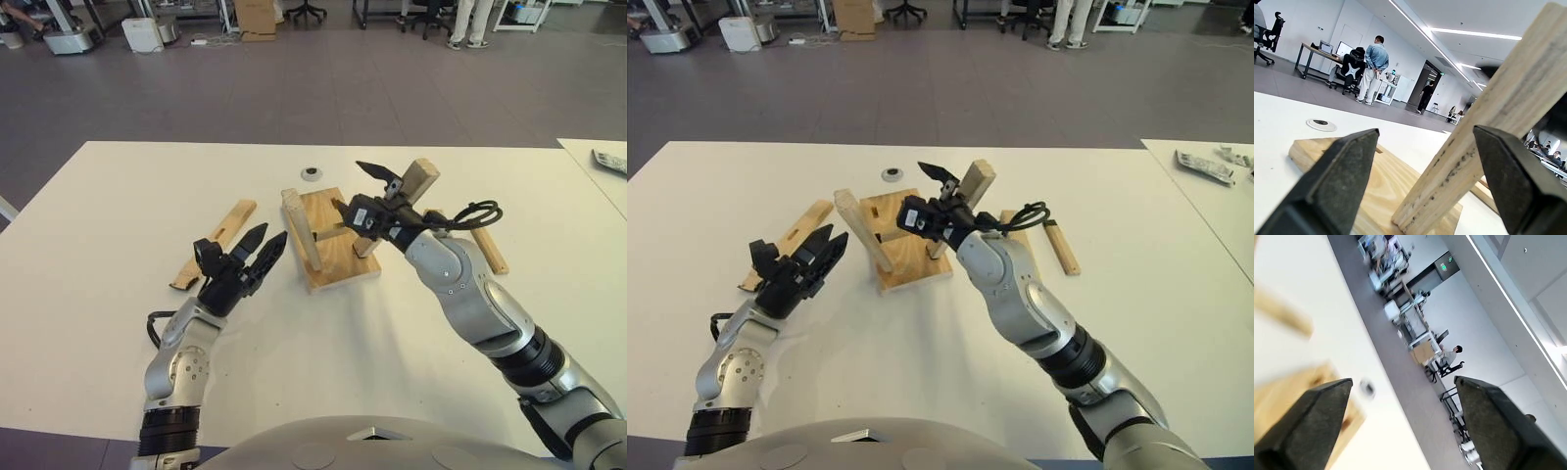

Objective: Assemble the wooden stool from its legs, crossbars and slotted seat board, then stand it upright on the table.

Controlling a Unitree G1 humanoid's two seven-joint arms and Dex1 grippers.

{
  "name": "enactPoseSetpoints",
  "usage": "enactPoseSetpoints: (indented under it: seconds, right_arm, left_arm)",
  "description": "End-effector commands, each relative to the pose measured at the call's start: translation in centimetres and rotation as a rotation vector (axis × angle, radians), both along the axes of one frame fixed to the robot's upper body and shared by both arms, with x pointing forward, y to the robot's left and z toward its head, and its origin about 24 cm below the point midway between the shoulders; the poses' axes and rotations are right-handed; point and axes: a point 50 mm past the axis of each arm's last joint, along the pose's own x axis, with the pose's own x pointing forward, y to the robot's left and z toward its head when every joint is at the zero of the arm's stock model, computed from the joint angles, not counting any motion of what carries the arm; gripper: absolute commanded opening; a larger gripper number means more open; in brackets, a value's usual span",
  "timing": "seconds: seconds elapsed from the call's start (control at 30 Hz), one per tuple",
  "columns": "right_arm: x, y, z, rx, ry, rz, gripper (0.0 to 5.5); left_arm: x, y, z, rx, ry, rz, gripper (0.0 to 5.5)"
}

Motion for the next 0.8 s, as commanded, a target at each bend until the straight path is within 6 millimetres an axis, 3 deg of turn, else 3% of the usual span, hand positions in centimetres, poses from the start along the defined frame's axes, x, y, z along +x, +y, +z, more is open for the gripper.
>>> enactPoseSetpoints:
  seconds: [0.03,0.07,0.13,0.2,0.27,0.37,0.5,0.67,0.8]
  right_arm:
    - [0.9,-4.8,10.3,0.428,-0.208,-0.049,3.89]
    - [1.5,-6.8,10.8,0.464,-0.216,-0.112,3.89]
    - [3.0,-10.3,8.7,0.379,-0.178,-0.272,3.89]
    - [3.4,-12.9,3.9,0.298,-0.069,-0.387,3.89]
    - [2.5,-14.1,-0.5,0.254,0.037,-0.433,3.89]
    - [1.3,-12.6,-3.3,0.268,0.116,-0.384,3.89]
    - [0.5,-11.1,-4.3,0.258,0.147,-0.311,3.89]
    - [-0.1,-9.1,-4.0,0.223,0.151,-0.193,3.89]
    - [0.0,-9.6,-4.5,0.173,0.150,-0.199,3.89]
  left_arm:
    - [0.4,0.0,0.5,0.034,-0.029,0.045,3.54]
    - [0.4,0.1,0.6,0.047,-0.032,0.068,3.54]
    - [0.5,0.6,0.4,0.111,-0.017,0.159,3.54]
    - [-0.2,0.5,0.6,0.171,-0.026,0.248,3.54]
    - [-1.3,-0.3,2.1,0.186,-0.117,0.325,3.54]
    - [-2.7,-1.1,4.5,0.198,-0.289,0.400,3.54]
    - [-4.1,-1.5,6.3,0.211,-0.420,0.372,3.54]
    - [-3.3,-2.8,6.1,0.206,-0.400,0.304,3.54]
    - [-2.7,-3.2,5.4,0.219,-0.367,0.243,3.54]
